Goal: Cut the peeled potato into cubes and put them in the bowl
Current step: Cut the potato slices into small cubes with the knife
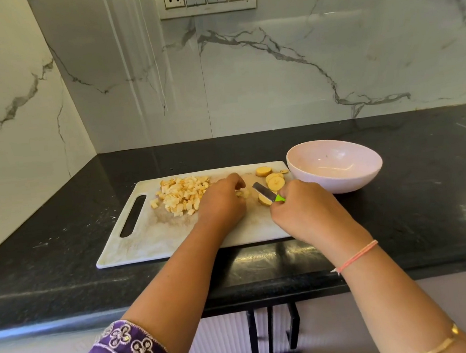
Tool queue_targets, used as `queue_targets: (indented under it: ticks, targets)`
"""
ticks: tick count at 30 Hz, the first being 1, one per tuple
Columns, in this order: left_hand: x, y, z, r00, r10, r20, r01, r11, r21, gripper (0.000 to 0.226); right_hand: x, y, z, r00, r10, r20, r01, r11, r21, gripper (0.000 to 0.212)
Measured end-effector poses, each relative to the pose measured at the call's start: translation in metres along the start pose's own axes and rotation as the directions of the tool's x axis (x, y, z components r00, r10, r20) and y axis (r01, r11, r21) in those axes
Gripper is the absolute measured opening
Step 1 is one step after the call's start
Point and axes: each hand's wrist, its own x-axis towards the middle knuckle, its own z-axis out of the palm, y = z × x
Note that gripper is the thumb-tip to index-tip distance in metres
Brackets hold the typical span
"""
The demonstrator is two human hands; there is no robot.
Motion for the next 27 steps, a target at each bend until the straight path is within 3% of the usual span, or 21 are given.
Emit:
queue_targets:
  ticks: [7, 13, 20, 27]
  targets:
    - [-0.005, 0.002, 0.000, 0.997, -0.042, -0.059, 0.038, 0.997, -0.068, 0.033, 0.000, -0.004, 0.009, 0.999, -0.010, 0.033, 0.011, 0.999, -0.039, 0.025]
    - [-0.006, -0.002, 0.000, 0.992, -0.088, -0.092, 0.069, 0.980, -0.184, 0.028, -0.002, -0.008, 0.011, 0.998, -0.031, 0.051, 0.032, 0.999, -0.027, 0.020]
    - [-0.006, -0.002, 0.000, 0.993, -0.083, -0.089, 0.061, 0.974, -0.219, 0.024, 0.004, -0.005, 0.004, 1.000, 0.001, -0.011, -0.001, 1.000, -0.009, 0.021]
    - [-0.007, 0.003, -0.001, 0.997, -0.052, -0.062, 0.038, 0.978, -0.206, 0.028, 0.008, -0.005, 0.012, 0.999, 0.019, 0.036, -0.018, 0.999, -0.036, 0.024]
